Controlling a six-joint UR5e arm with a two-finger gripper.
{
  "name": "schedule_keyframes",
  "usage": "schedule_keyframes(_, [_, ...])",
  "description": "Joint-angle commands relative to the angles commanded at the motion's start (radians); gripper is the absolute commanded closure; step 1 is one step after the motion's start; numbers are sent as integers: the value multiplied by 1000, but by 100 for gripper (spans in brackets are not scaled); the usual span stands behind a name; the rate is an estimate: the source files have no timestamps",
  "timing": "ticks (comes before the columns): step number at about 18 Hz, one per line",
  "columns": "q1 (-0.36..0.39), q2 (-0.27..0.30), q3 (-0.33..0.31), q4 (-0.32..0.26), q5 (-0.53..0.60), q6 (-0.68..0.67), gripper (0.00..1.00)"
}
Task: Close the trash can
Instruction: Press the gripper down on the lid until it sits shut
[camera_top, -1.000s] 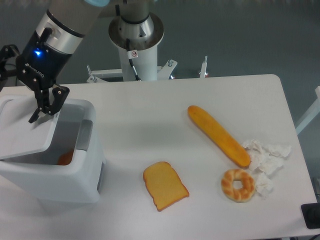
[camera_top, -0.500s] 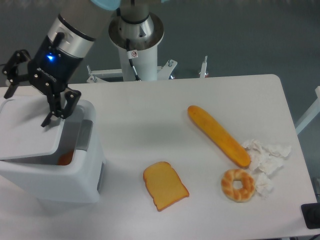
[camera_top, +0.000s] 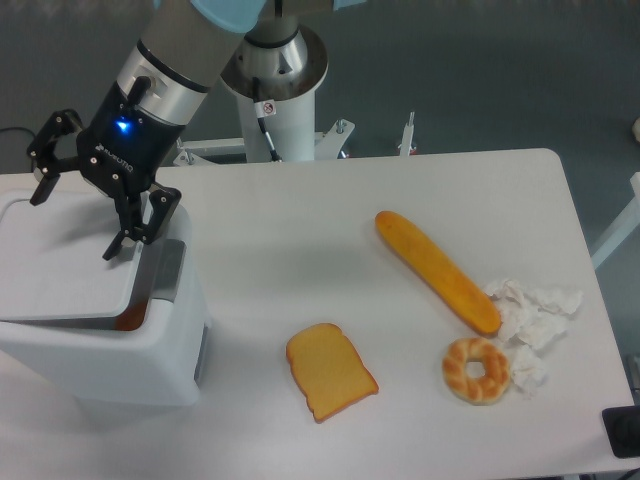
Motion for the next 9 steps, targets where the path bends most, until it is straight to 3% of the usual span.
schedule_keyframes(9, [8,-11,0,0,2,17,0])
